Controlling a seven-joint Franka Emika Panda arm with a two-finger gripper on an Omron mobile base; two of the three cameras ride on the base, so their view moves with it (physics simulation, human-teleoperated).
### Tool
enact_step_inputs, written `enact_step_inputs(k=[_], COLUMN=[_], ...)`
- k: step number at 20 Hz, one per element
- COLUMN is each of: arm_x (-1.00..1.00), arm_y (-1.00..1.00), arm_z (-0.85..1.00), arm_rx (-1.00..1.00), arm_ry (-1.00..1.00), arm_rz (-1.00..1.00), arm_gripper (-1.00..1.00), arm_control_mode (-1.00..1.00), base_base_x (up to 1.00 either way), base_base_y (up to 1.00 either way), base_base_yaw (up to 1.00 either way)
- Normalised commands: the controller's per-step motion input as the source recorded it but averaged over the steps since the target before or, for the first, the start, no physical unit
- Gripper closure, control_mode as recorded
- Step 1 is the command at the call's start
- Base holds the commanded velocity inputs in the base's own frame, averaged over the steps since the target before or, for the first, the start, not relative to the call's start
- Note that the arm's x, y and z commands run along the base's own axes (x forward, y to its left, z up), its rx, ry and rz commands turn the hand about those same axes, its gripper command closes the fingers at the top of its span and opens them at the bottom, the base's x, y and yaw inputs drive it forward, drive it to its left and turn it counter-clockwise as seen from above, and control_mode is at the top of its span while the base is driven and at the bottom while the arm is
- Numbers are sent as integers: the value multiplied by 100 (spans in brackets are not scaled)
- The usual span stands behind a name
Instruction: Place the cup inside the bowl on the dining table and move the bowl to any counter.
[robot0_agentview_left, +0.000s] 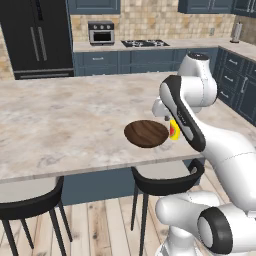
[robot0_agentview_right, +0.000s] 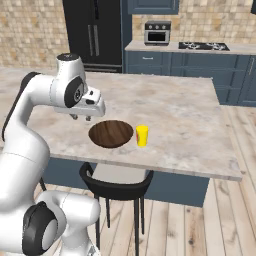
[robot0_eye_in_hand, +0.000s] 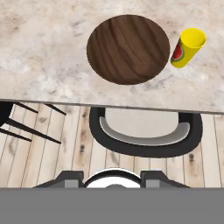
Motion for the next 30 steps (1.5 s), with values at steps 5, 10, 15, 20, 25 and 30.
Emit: enact_step_inputs(k=[5,10,15,20,25,30], arm_x=[7,13,11,9,7,4], arm_y=[-7,-21,-20,-22,-23,-26], arm_z=[-1,0,0,0,0,0], arm_rx=[0,0,0,0,0,0], arm_ry=[0,0,0,0,0,0], arm_rz=[1,4,3,3,3,1], arm_gripper=[-100,-100,-100,-100,-100,-100], arm_control_mode=[-100,-100,-100,-100,-100,-100], base_base_x=[0,0,0,0,0,0], base_base_y=[0,0,0,0,0,0], base_base_yaw=[0,0,0,0,0,0])
